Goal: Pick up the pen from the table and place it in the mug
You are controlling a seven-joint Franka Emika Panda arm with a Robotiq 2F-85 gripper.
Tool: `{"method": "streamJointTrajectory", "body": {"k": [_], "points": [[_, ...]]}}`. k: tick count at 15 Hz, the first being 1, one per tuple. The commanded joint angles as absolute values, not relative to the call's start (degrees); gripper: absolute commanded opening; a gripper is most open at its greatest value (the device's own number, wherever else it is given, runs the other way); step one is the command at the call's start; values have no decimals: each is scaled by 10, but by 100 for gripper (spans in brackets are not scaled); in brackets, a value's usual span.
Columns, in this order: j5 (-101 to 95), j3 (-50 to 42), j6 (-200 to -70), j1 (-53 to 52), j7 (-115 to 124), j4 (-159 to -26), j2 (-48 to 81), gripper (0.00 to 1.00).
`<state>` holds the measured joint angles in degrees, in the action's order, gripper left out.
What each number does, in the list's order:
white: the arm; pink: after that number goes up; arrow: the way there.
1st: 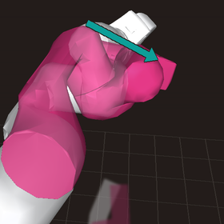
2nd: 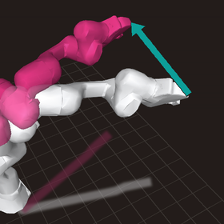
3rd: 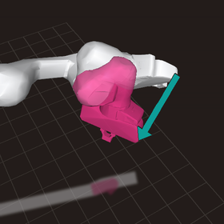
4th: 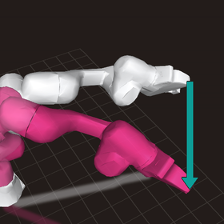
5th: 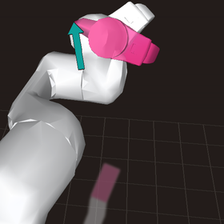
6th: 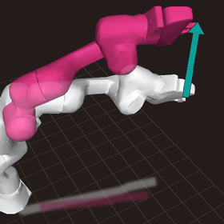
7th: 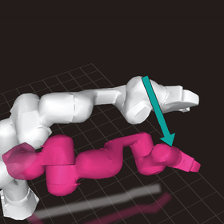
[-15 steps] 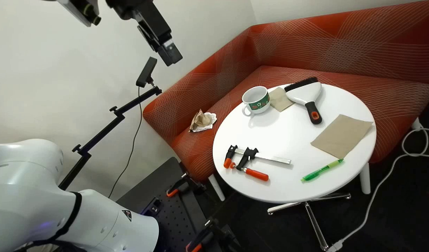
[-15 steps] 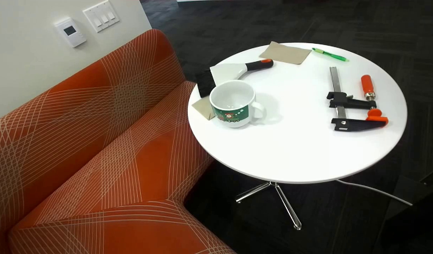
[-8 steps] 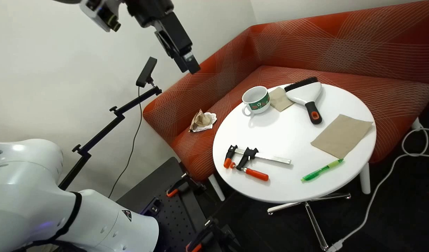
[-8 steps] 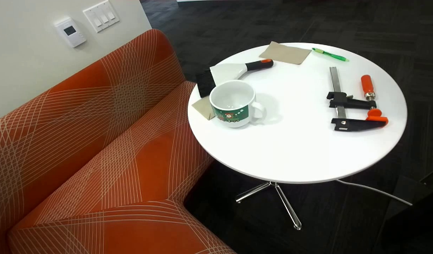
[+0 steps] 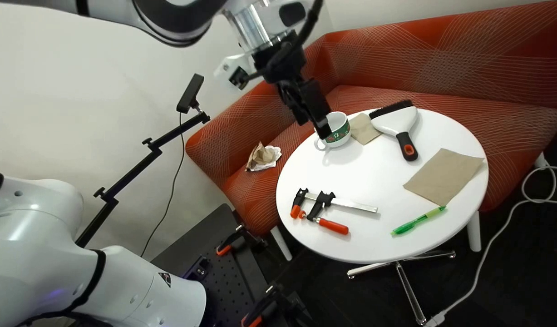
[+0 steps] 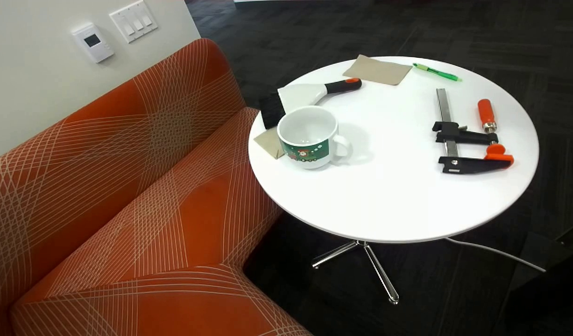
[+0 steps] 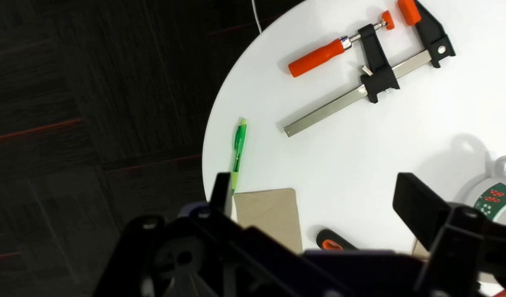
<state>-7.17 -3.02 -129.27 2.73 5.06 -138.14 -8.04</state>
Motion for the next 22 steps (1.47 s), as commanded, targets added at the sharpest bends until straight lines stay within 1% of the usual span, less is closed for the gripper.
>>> {"method": "streamJointTrajectory", "body": {"k": [1,5,15,22], "points": [[-64,-37,-1367,39,60,-1374,-6,100],[-47,-51,-1422,48,59,-1370,55,100],[-32,-53,-1418,48,42,-1366,72,100],[-1,-60,-1528,54,57,-1327,180,100]]}}
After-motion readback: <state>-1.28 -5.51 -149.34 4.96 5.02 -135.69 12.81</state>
